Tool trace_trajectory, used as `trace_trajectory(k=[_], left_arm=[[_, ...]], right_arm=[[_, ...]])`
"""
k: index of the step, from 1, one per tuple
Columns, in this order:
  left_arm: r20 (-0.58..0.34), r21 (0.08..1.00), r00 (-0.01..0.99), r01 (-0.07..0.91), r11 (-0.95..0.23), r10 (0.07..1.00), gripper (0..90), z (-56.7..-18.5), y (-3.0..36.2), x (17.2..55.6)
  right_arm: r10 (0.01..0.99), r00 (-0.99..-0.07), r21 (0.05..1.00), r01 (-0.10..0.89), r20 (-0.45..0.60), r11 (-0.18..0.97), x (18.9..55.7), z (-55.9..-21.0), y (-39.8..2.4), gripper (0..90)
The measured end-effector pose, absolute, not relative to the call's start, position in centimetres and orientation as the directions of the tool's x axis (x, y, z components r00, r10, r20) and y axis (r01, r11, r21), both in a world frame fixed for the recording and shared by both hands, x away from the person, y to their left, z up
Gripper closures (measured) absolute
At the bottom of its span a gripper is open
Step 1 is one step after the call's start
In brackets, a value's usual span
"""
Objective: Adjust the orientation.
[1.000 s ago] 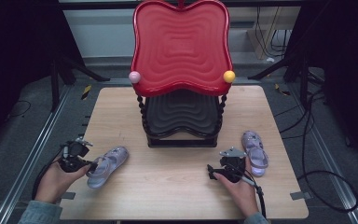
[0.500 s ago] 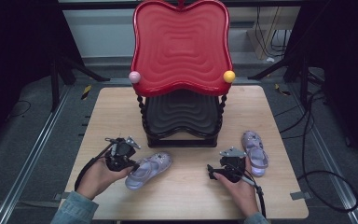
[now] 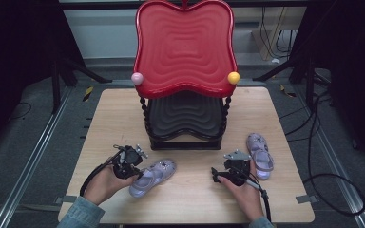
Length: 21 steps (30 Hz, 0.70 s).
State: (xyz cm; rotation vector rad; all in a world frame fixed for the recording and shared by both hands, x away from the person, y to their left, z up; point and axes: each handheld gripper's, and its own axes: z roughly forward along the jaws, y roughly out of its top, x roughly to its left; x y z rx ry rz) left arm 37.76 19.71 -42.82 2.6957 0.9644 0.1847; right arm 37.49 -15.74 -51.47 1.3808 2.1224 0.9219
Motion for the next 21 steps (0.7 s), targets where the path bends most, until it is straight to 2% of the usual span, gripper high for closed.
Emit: trace_trajectory(k=[10,13,15,21], left_arm=[[0.017,0.274,0.774,0.605,-0.748,0.633,78.9,-43.5,20.0,37.5],[0.028,0.308,0.765,0.606,-0.733,0.644,68.7,-43.0,20.3,37.2],[0.022,0.337,0.759,0.607,-0.719,0.651,67.0,-42.3,20.5,36.9],[0.062,0.372,0.757,0.588,-0.719,0.651,54.3,-39.9,20.4,36.0]], right_arm=[[0.915,-0.404,0.734,0.619,-0.008,0.28,37.5,-51.5,-15.8,4.3],[0.915,-0.404,0.734,0.619,-0.007,0.279,37.5,-51.5,-15.8,4.3],[0.915,-0.404,0.734,0.619,-0.008,0.28,37.5,-51.5,-15.8,4.3],[0.915,-0.404,0.733,0.62,-0.007,0.279,37.5,-51.5,-15.8,4.3]])
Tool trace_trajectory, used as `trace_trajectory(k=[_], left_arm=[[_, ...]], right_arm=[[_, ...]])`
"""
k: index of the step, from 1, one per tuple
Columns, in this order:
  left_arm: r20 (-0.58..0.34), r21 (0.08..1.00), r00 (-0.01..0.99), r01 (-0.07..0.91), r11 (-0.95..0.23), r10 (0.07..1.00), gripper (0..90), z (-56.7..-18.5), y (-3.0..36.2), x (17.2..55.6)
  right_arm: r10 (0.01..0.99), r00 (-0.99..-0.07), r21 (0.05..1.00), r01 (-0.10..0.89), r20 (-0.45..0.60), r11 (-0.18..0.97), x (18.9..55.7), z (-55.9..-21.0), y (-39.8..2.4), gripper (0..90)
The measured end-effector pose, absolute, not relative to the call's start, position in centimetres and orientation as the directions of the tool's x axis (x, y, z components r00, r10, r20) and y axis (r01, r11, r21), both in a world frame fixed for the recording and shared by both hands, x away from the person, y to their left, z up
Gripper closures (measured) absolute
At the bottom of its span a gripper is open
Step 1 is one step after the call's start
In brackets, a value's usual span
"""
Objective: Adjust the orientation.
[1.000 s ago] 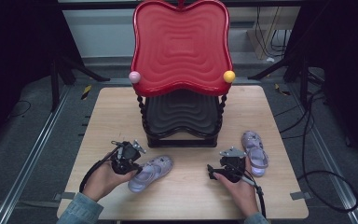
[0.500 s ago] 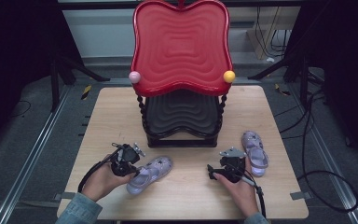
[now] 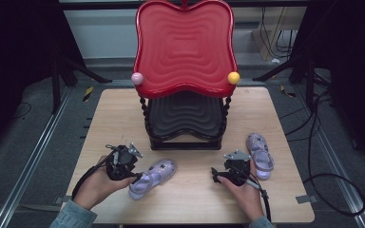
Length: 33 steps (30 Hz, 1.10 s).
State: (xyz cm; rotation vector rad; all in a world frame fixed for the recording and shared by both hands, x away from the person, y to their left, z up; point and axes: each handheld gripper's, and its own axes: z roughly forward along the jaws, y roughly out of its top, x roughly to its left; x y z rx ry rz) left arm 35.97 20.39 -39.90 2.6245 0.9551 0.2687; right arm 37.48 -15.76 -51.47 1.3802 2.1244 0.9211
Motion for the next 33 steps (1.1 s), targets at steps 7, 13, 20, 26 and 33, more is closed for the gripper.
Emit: trace_trajectory(k=[7,13,20,26,33], left_arm=[[0.071,0.381,0.77,0.566,-0.731,0.634,52.7,-38.3,19.7,35.2],[0.062,0.34,0.8,0.545,-0.767,0.597,55.2,-37.9,18.7,34.6],[0.055,0.27,0.833,0.519,-0.811,0.551,55.4,-38.7,17.4,34.2],[0.049,0.214,0.84,0.52,-0.827,0.541,55.7,-40.6,16.7,34.2],[0.038,0.173,0.833,0.539,-0.825,0.552,60.0,-42.7,16.1,34.5]], right_arm=[[0.914,-0.405,0.733,0.621,-0.006,0.279,37.5,-51.5,-15.8,4.2],[0.913,-0.407,0.733,0.62,-0.005,0.281,37.5,-51.5,-15.8,4.1],[0.913,-0.408,0.733,0.619,-0.007,0.282,37.5,-51.5,-15.8,4.1],[0.914,-0.406,0.732,0.621,-0.005,0.28,37.5,-51.5,-15.8,4.1],[0.913,-0.407,0.732,0.62,-0.005,0.281,37.5,-51.5,-15.8,4.1]])
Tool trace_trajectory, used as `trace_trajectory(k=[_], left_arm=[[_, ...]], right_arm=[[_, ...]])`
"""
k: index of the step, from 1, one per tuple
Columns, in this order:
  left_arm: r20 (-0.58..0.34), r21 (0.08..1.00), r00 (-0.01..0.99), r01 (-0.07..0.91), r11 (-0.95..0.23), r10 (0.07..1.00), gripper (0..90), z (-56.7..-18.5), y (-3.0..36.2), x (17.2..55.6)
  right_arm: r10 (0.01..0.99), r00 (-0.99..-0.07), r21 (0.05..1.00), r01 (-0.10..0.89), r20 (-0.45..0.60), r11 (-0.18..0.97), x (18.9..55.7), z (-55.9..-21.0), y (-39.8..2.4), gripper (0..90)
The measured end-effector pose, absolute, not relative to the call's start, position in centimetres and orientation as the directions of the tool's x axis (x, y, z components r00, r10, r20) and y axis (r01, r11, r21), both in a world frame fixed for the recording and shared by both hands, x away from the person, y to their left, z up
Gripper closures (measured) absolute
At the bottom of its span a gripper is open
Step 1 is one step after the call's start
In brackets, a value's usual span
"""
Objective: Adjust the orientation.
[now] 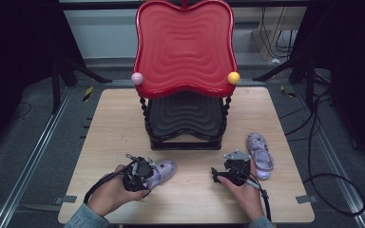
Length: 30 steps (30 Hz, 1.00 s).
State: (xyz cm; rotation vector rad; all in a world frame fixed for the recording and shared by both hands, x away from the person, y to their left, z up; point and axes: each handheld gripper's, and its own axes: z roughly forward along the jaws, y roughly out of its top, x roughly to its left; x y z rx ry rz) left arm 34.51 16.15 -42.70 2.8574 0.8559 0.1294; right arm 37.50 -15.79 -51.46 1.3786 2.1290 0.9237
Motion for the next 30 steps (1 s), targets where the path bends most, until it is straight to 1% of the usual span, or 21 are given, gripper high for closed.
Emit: trace_trajectory(k=[1,5,8,18,22,26,30], left_arm=[[0.032,0.171,0.832,0.542,-0.823,0.554,62.1,-43.0,16.1,34.5],[0.034,0.153,0.826,0.553,-0.819,0.563,64.3,-43.8,16.1,34.6],[0.023,0.165,0.819,0.562,-0.81,0.573,67.4,-44.1,16.0,34.7],[-0.003,0.157,0.814,0.575,-0.803,0.581,77.9,-44.4,15.9,35.1],[0.001,0.154,0.815,0.572,-0.805,0.579,78.4,-44.5,15.8,35.1],[-0.001,0.127,0.82,0.568,-0.813,0.572,76.4,-44.8,15.8,35.1],[0.004,0.13,0.818,0.569,-0.812,0.575,79.0,-44.8,15.9,35.1]], right_arm=[[0.913,-0.407,0.732,0.62,-0.005,0.28,37.5,-51.5,-15.8,4.1],[0.913,-0.408,0.732,0.62,-0.005,0.281,37.5,-51.5,-15.8,4.1],[0.913,-0.408,0.732,0.62,-0.005,0.281,37.5,-51.5,-15.8,4.1],[0.913,-0.408,0.732,0.62,-0.005,0.281,37.5,-51.5,-15.8,4.1],[0.913,-0.408,0.732,0.62,-0.004,0.281,37.5,-51.5,-15.8,4.1],[0.912,-0.411,0.732,0.62,-0.004,0.283,37.5,-51.5,-15.8,4.1],[0.911,-0.412,0.732,0.619,-0.004,0.284,37.5,-51.5,-15.8,4.1]])
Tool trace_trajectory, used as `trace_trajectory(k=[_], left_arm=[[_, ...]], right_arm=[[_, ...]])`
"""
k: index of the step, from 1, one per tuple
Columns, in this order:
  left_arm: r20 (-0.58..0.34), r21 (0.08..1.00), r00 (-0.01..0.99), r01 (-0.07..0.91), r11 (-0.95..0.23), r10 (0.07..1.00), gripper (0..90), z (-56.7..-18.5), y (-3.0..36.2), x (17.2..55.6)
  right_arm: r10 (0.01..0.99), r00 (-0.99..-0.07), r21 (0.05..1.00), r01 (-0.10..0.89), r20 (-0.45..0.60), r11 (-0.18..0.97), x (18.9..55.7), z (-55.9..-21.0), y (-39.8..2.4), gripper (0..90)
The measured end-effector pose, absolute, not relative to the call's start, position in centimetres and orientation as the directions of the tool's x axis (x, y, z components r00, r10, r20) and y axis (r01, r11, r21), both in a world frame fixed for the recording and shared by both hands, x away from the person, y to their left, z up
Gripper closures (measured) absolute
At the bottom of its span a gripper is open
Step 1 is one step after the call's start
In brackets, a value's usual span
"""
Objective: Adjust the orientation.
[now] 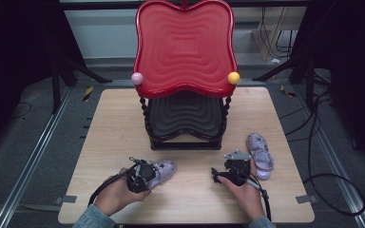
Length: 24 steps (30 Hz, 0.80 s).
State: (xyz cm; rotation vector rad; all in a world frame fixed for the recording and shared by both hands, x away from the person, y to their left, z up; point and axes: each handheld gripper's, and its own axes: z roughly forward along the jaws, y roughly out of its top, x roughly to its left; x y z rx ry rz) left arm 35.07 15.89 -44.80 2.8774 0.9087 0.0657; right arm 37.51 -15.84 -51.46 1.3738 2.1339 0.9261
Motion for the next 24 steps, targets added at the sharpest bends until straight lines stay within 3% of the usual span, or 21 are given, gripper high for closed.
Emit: trace_trajectory(k=[9,24], left_arm=[[-0.032,0.157,0.813,0.579,-0.8,0.582,85.6,-44.7,16.5,35.4],[-0.135,0.294,0.808,0.585,-0.756,0.573,86.6,-41.6,17.9,35.5]], right_arm=[[0.911,-0.413,0.732,0.619,-0.004,0.284,37.5,-51.5,-15.8,4.1],[0.91,-0.414,0.732,0.619,-0.003,0.284,37.5,-51.5,-15.8,4.1]])
